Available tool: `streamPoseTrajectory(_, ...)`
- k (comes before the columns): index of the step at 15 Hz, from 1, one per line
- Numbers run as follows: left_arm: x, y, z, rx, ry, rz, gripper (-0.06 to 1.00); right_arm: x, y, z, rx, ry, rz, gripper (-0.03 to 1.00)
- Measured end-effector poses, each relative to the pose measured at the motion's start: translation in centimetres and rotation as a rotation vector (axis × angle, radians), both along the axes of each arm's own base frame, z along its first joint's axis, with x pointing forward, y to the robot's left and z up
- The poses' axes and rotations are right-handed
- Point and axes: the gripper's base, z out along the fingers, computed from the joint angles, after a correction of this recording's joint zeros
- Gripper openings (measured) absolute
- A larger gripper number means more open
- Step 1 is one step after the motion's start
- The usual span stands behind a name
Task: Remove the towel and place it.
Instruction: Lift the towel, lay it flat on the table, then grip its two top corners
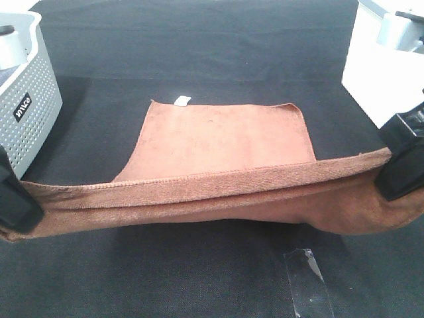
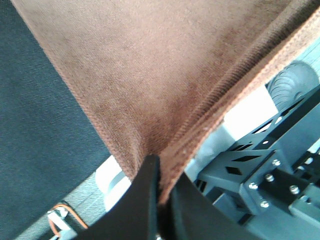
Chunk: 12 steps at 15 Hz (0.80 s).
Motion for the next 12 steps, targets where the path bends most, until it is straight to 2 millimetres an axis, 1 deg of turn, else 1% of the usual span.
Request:
streamPoseTrajectory(2,-0.1,-0.2,0.1,-0.021,0.013,0.011,0.0,0.0,-0.1,0.0,-0.011,-0.003,0.002,0.0)
streamPoseTrajectory(4,-0.5,-0.8,0.0,-0.014,0.023,-0.023,0.0,-0.1,-0.1,0.0,-0.014,0.007,0.004,0.0)
streamPoseTrajectory(5,-1.0,-1.6,-0.4,0.009,0.047,-0.065,0.0,-0.3,-0.3,-0.1,-0.026,0.037,0.012,0.0)
streamPoseTrajectory(7,-1.0,-2.4,-1.9,0.061,0.104,-0.086,0.0,-0.7,-0.4,-0.1,-0.035,0.072,0.02,0.0)
streamPoseTrajectory(10,-0.7,-2.7,-3.9,0.103,0.177,-0.082,0.0,-0.9,-0.1,0.0,-0.009,0.089,0.018,0.0)
streamPoseTrajectory(12,-1.1,-2.6,-4.8,0.114,0.211,-0.078,0.0,-1.1,0.0,-0.3,0.012,0.112,0.015,0.0)
